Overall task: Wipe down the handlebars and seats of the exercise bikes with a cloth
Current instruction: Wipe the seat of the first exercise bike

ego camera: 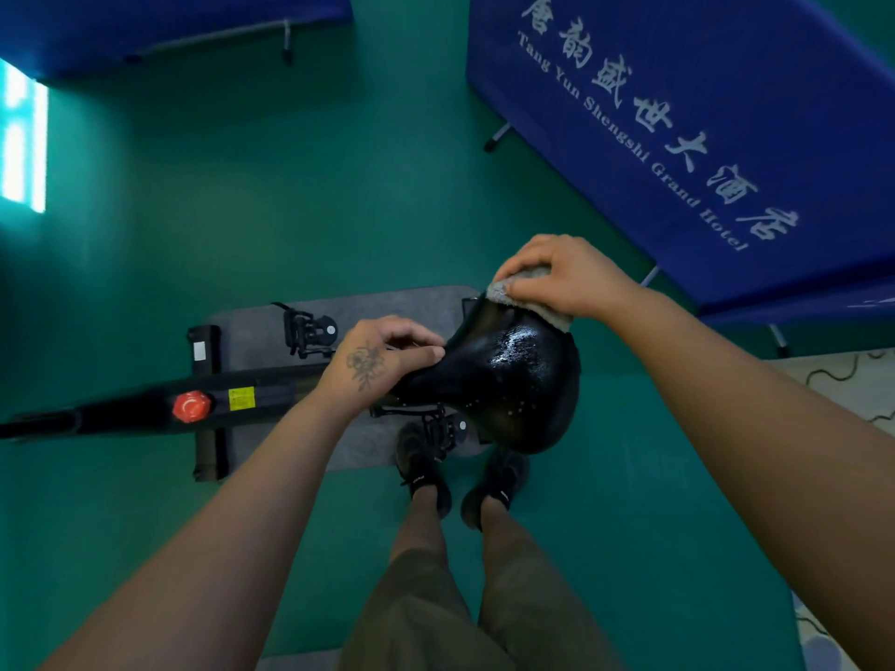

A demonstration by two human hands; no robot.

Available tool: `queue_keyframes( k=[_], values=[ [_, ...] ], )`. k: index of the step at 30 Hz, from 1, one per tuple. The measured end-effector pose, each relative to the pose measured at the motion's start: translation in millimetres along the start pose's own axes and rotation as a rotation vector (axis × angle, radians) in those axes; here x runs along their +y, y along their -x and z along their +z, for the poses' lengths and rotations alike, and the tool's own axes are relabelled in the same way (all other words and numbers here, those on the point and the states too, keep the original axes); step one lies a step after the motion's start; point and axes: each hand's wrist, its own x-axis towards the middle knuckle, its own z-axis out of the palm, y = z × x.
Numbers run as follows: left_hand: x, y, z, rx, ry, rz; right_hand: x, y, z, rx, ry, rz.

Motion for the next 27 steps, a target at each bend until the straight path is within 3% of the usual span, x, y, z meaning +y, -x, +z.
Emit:
queue_keyframes(
  k=[7, 17, 27],
  values=[
    [4, 0, 0, -0.002, -0.03, 0.004, -15, -19, 2, -0.109, 0.108, 0.049],
    [6, -1, 1, -0.002, -0.022, -0.014, 16, 27, -5, 0.064, -0.104, 0.0],
    [8, -1, 2, 0.0, -0.016, -0.016, 3, 10, 1, 0.048, 0.039, -0.017]
  ],
)
